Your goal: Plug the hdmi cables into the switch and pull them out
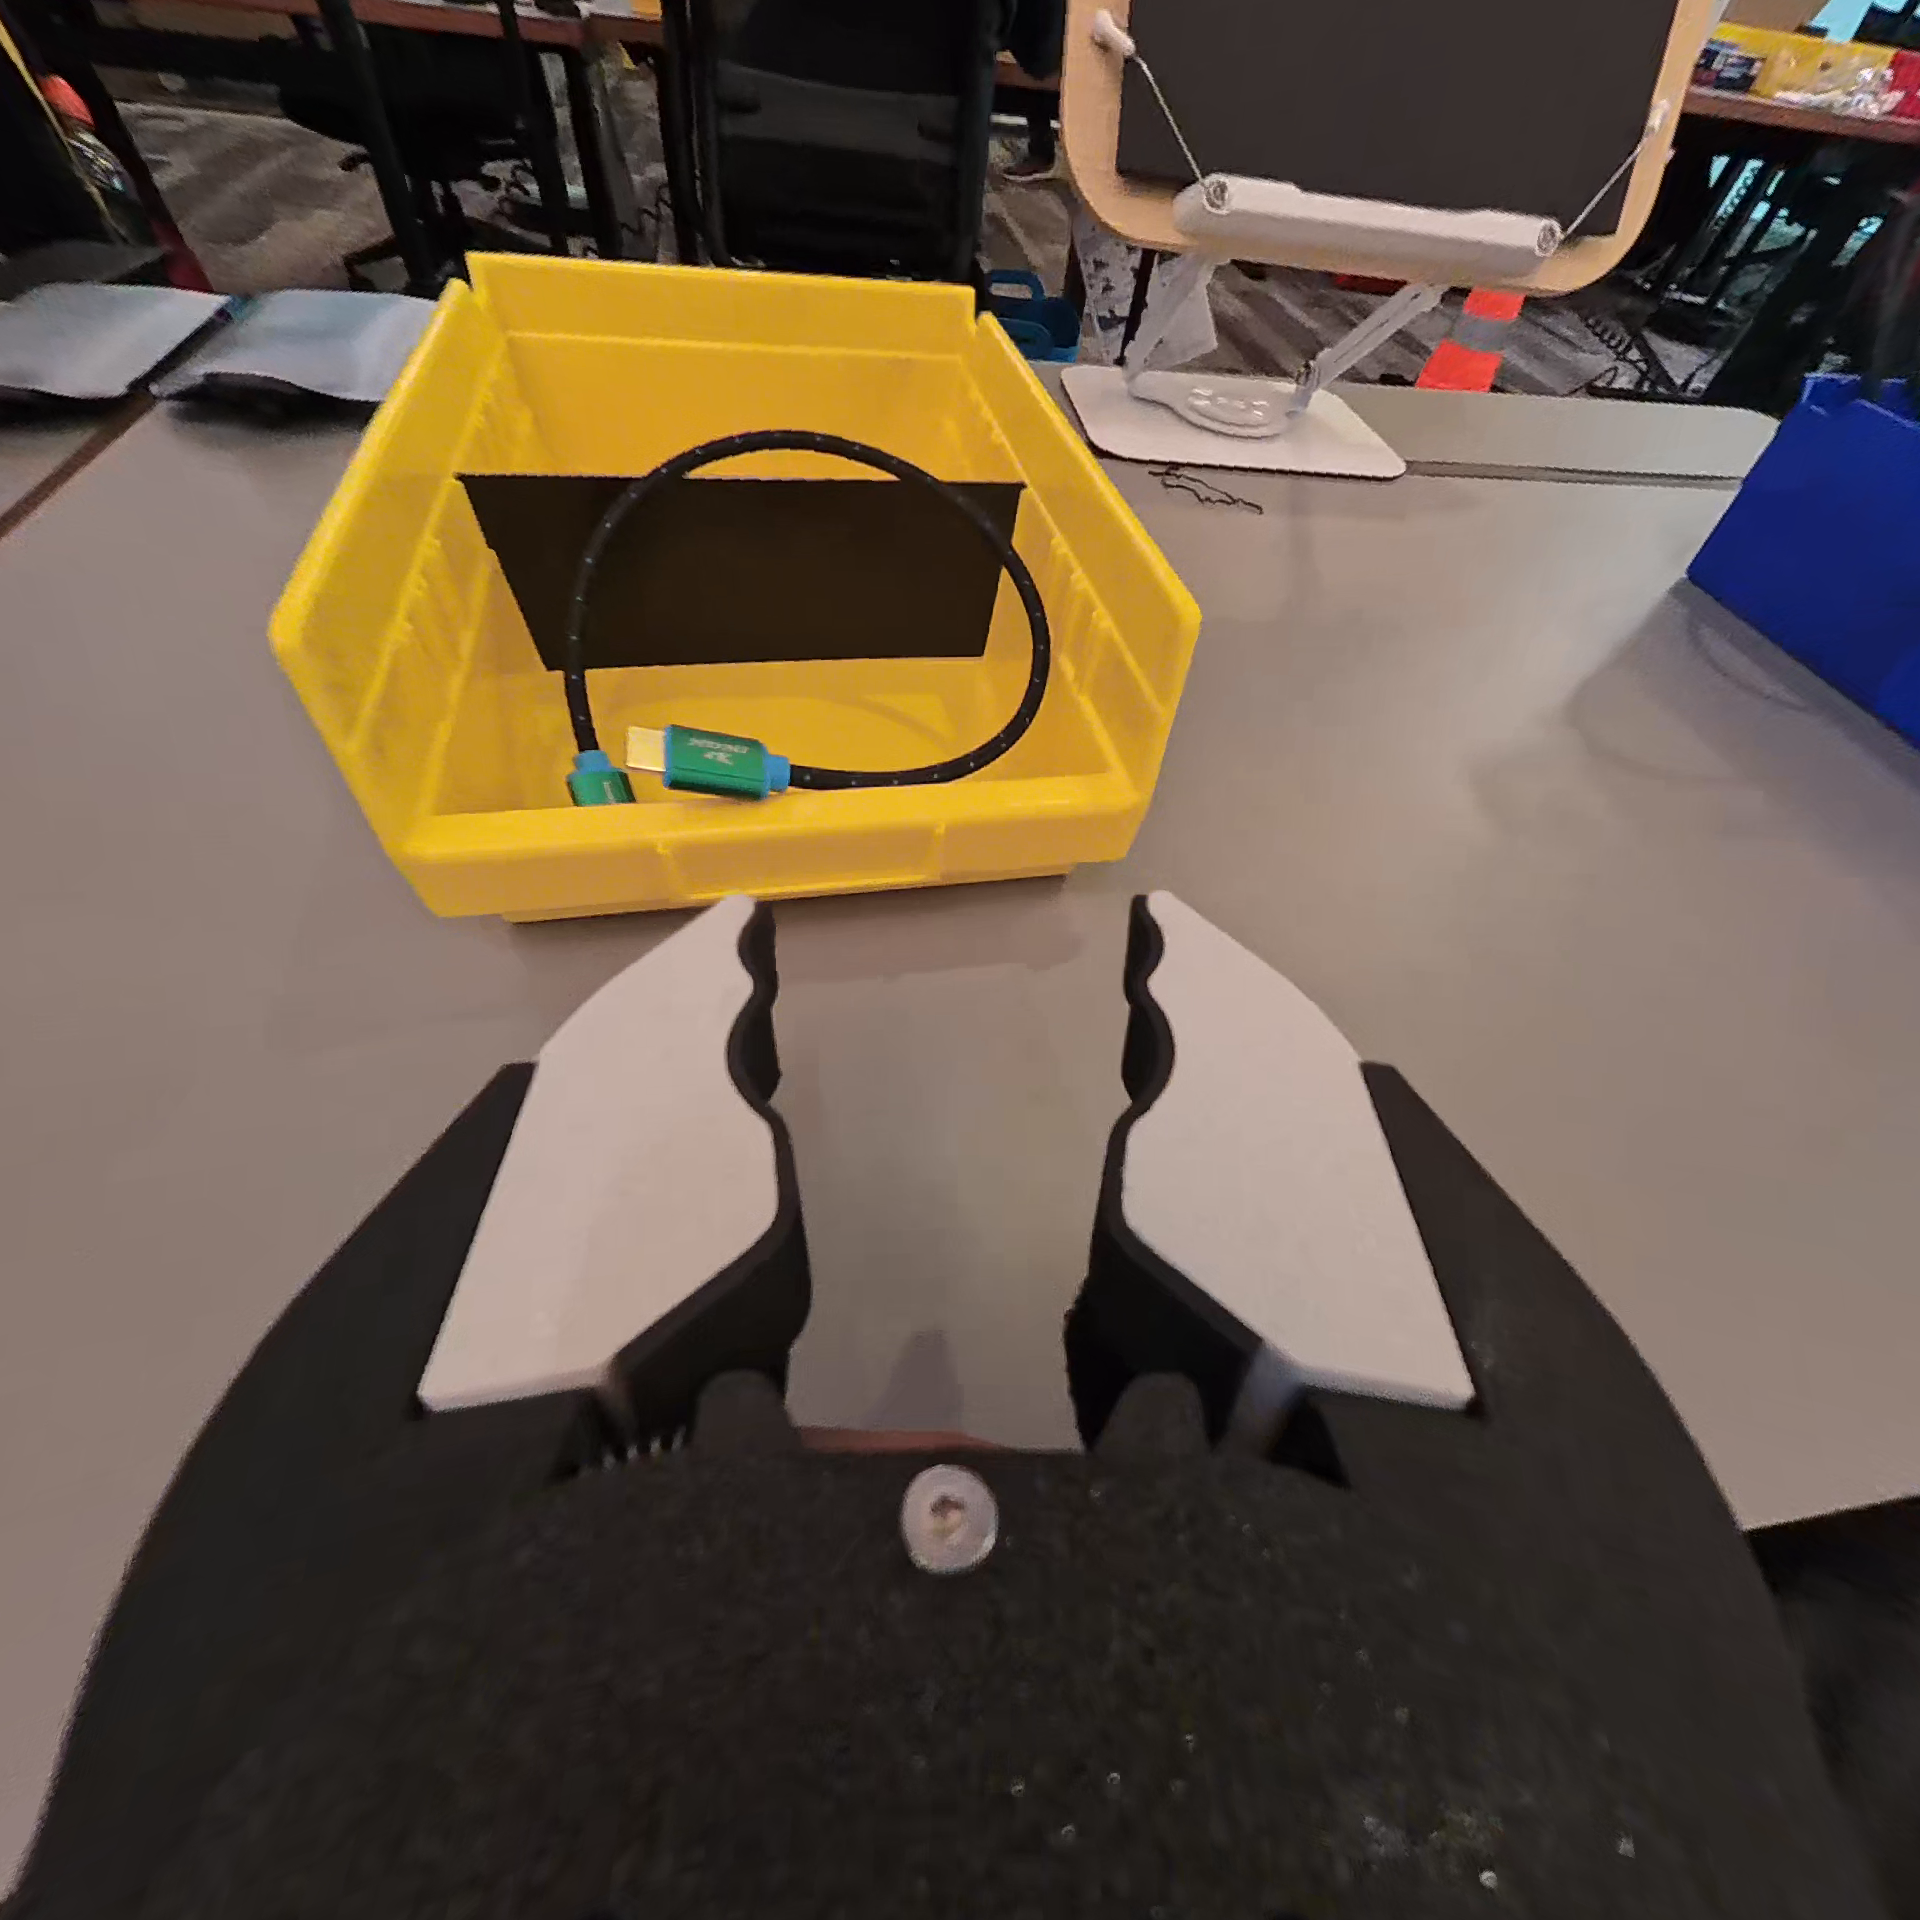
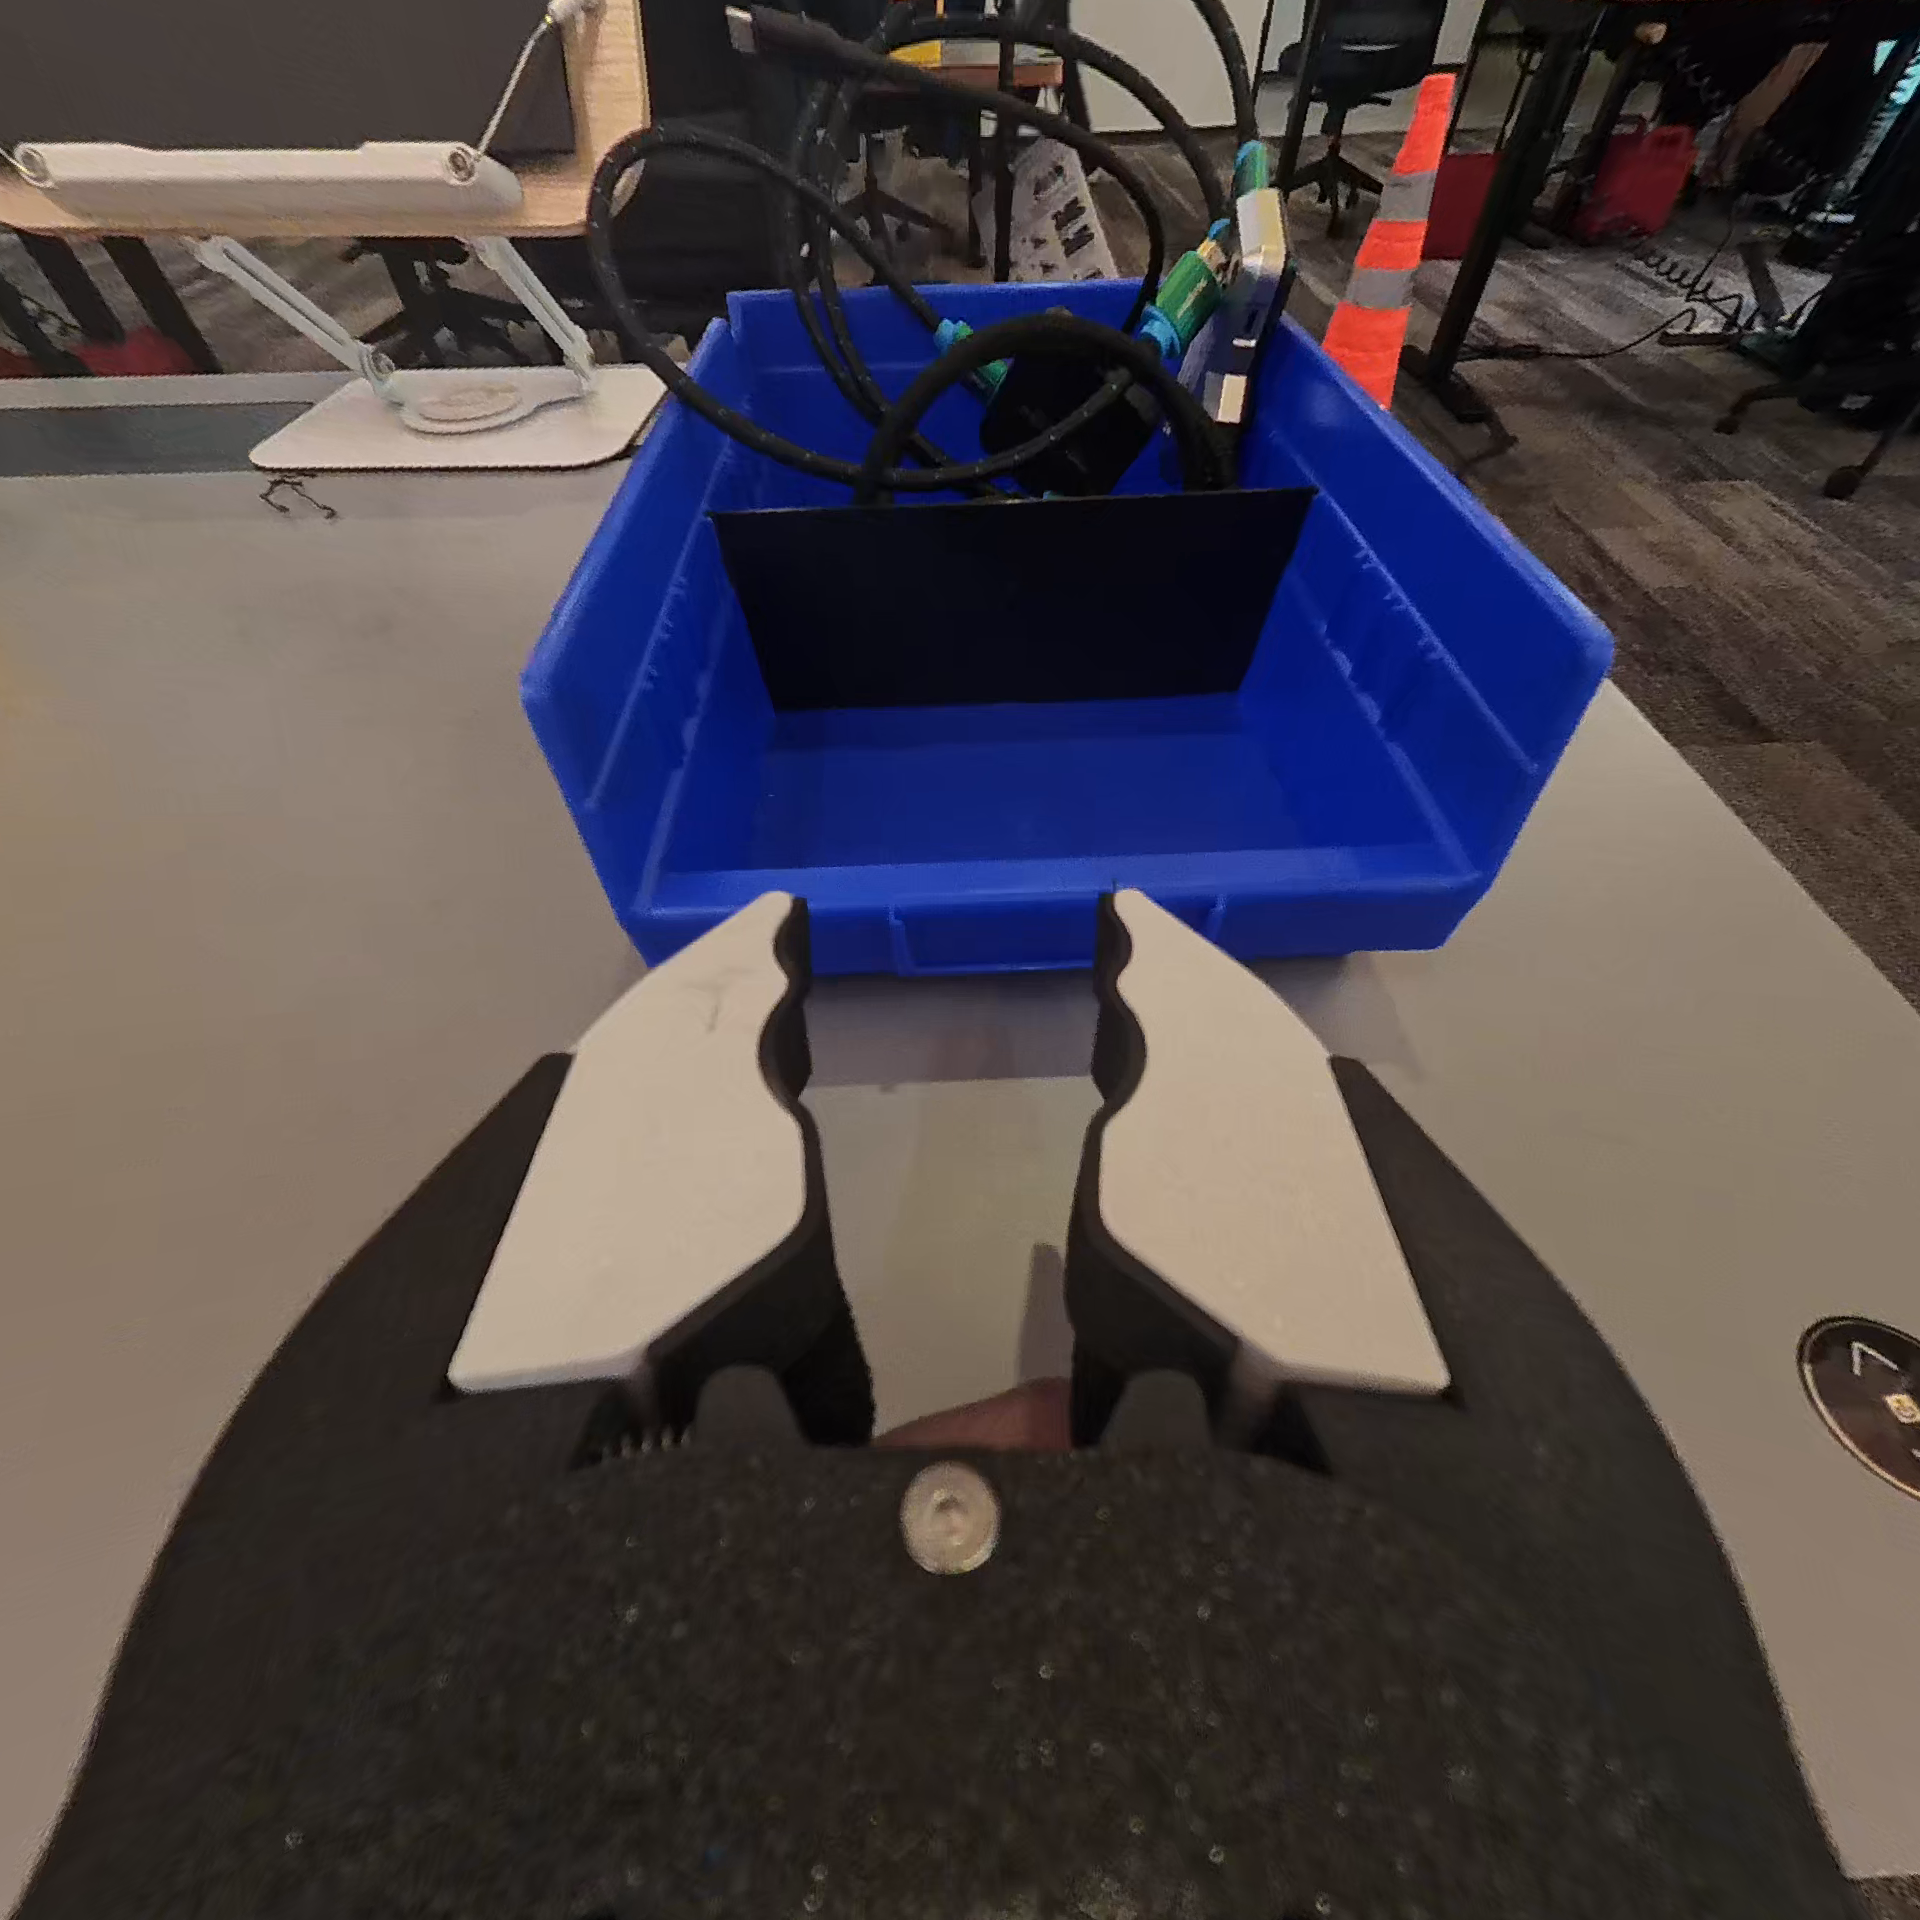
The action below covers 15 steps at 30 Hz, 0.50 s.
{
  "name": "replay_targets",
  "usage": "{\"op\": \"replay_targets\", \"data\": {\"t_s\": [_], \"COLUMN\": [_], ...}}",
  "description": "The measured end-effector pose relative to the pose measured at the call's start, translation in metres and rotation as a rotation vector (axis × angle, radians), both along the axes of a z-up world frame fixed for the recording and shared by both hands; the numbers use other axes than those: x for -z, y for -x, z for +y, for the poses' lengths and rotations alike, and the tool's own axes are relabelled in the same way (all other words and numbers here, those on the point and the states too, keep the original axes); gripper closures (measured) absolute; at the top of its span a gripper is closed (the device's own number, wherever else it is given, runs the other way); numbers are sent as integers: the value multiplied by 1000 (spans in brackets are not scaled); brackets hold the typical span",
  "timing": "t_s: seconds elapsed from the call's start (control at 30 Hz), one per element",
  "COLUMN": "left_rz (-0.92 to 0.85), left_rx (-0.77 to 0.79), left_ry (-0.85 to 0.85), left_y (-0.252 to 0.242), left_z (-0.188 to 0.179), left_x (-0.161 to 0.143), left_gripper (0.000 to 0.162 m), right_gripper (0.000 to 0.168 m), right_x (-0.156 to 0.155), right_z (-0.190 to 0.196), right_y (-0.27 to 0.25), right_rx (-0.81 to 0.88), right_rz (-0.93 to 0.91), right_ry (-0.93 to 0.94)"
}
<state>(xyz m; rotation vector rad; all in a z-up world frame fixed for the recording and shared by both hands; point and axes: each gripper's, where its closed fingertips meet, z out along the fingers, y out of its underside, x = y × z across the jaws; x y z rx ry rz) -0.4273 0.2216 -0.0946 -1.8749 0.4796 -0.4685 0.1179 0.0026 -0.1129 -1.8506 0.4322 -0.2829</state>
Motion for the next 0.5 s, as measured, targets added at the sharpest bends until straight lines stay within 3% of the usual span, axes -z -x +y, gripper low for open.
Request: {"op": "replay_targets", "data": {"t_s": [0.5], "left_rz": [-25], "left_rx": [11], "left_ry": [44], "left_y": [0], "left_z": [0], "left_x": [4], "left_gripper": [98], "right_gripper": [116], "right_x": [3], "right_z": [-1], "right_y": [-13], "right_rx": [28], "right_rz": [-28], "right_ry": [23]}}
